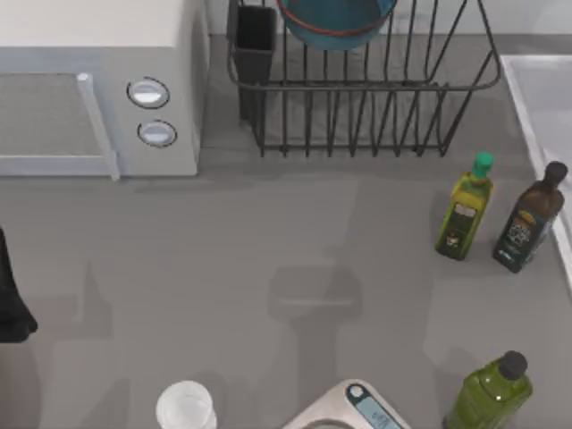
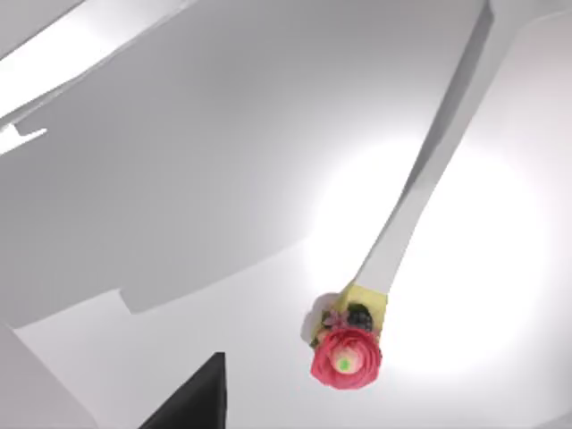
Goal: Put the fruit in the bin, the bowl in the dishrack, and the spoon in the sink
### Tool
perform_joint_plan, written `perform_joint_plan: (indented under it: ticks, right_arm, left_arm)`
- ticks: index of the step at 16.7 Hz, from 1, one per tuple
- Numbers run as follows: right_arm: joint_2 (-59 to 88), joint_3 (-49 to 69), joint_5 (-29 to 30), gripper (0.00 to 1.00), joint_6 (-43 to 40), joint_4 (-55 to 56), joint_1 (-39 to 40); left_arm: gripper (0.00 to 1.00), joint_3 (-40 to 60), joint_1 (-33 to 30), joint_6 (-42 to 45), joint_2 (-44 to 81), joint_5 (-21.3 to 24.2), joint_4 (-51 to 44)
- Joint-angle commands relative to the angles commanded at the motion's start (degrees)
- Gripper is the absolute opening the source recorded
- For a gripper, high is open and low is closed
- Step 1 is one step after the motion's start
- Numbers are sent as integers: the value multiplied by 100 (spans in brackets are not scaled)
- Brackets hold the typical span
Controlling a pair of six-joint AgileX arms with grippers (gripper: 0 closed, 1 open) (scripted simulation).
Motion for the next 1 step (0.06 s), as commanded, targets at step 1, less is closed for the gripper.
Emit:
perform_joint_plan:
  ticks: [1]
  right_arm:
    - [0, 0, 0, 100, 0, 0, 0]
  left_arm:
    - [100, 0, 0, 0, 0, 0, 0]
